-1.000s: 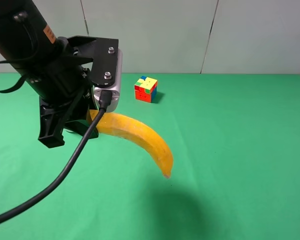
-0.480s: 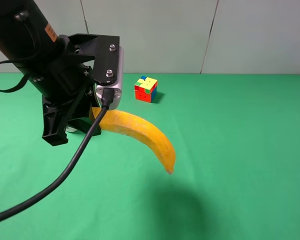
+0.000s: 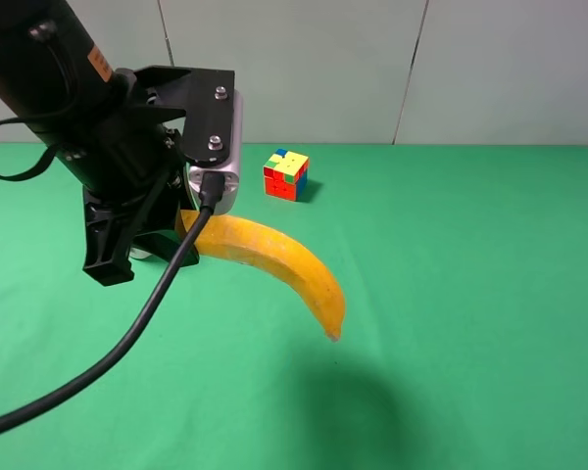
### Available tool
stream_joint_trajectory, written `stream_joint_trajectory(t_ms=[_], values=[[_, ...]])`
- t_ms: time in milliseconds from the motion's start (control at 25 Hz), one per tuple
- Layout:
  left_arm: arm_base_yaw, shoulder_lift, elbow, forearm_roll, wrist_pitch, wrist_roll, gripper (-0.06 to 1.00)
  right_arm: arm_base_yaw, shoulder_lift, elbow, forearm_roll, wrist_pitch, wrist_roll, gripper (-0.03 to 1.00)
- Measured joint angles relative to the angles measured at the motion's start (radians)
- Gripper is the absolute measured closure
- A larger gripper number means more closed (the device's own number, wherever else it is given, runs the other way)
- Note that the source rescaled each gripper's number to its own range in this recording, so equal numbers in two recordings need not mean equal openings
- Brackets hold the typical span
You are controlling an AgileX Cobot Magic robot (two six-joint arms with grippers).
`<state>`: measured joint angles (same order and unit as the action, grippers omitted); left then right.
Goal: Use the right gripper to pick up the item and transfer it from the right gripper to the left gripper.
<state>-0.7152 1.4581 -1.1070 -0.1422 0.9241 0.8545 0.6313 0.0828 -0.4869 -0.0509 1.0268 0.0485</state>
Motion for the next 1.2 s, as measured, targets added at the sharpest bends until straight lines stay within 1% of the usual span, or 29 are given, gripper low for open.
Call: stream_joint_trajectory(t_ms=[120,240,400,640,800,880,1000,1120,1200], values=[[0.0,0.0,0.0,0.0,0.0,-0.008,0.94,-0.016,0.0,0.0,0.002,0.0,-0.001,-0.03],[0.0,0.0,0.0,-0.001,0.0,-0.015,0.94,-0.082,-0.013,0.0,0.003,-0.002,-0.002,-0.03],[0.0,0.0,0.0,-0.001,0.0,-0.018,0.94,-0.24,-0.083,0.0,0.003,-0.003,-0.002,-0.03],[0.0,0.0,0.0,-0.007,0.0,-0.018,0.94,-0.489,-0.088,0.0,0.004,-0.003,-0.002,-0.03],[0.0,-0.001,0.0,-0.007,0.0,-0.032,0.94,-0.61,-0.088,0.0,0.005,-0.003,-0.002,-0.03],[0.0,-0.009,0.0,-0.007,-0.001,-0.042,0.94,-0.638,-0.088,0.0,0.005,-0.003,-0.002,-0.03],[0.0,-0.039,0.0,-0.001,-0.001,-0.058,0.94,-0.644,-0.088,0.0,0.006,-0.003,-0.002,-0.03],[0.007,-0.081,0.0,0.05,0.0,-0.111,0.94,-0.644,-0.088,0.0,0.006,-0.003,-0.002,-0.03],[0.034,-0.11,0.0,0.077,0.002,-0.158,0.94,-0.644,-0.088,0.0,0.006,-0.003,-0.002,-0.03]])
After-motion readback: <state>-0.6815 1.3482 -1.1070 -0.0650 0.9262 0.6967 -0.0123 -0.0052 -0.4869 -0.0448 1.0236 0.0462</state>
